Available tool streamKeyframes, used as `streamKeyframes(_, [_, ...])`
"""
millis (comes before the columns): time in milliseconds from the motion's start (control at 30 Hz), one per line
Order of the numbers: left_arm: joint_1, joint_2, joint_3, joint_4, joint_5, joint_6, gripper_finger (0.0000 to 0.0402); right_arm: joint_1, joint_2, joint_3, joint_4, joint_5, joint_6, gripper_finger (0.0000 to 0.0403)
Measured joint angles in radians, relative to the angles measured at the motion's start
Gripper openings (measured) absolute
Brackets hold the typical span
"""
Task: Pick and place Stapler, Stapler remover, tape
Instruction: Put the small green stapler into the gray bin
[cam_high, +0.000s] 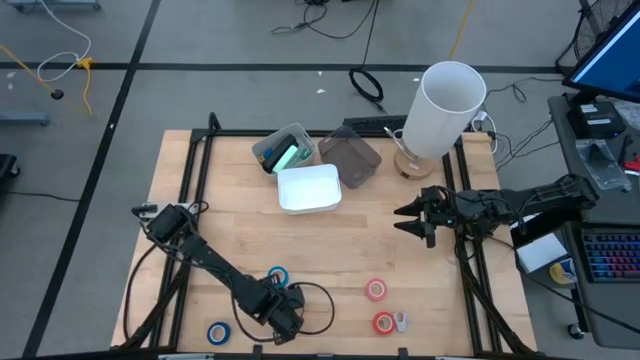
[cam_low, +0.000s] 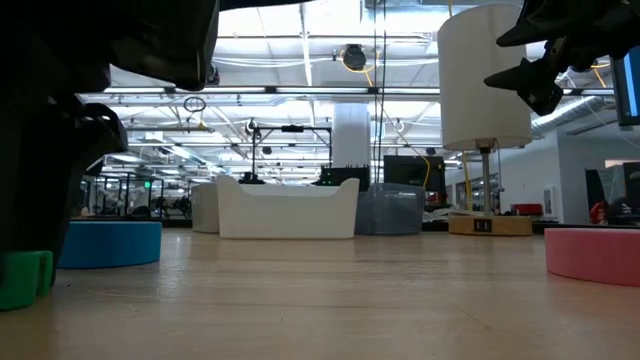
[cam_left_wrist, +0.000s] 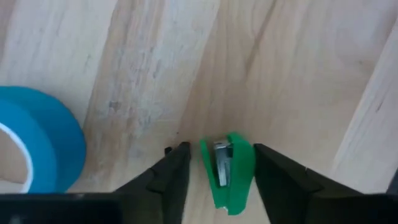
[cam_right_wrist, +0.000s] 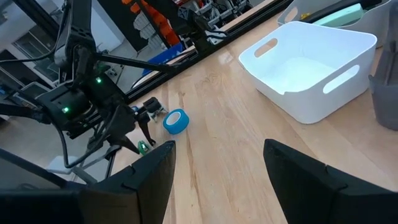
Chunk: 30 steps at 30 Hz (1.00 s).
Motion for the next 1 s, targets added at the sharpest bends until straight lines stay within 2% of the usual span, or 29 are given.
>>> streamKeyframes(200, [0.013,-0.017,-0.004,-0.005,0.003,0.0,0.0088,0.0,0.0,0.0,0.0,0.0,0.0,0.0238])
streamKeyframes(300, [0.027,-0.051,-0.007,-0.012,0.014,0.008,0.006,0.0,0.0,0.0,0.0,0.001,0.0,0.0238])
streamKeyframes(533, [0.103,-0.196,-0.007,-0.019,-0.026,0.068,0.0058,0.0,0.0,0.0,0.0,0.003,-0.02,0.0238])
streamKeyframes(633, [0.152,-0.275,-0.009,-0.04,-0.104,0.112,0.0072,0.0,0.0,0.0,0.0,0.003,-0.025,0.0238])
streamKeyframes(800, [0.265,-0.419,-0.005,-0.109,-0.338,0.207,0.0072,0.0,0.0,0.0,0.0,0.003,-0.026,0.0238])
streamKeyframes(900, [0.354,-0.483,-0.006,-0.127,-0.452,0.33,0.0065,0.0,0.0,0.0,0.0,0.003,-0.026,0.0238])
streamKeyframes(1000, [0.475,-0.516,-0.005,-0.123,-0.515,0.49,0.0068,0.0,0.0,0.0,0.0,0.004,-0.026,0.0238])
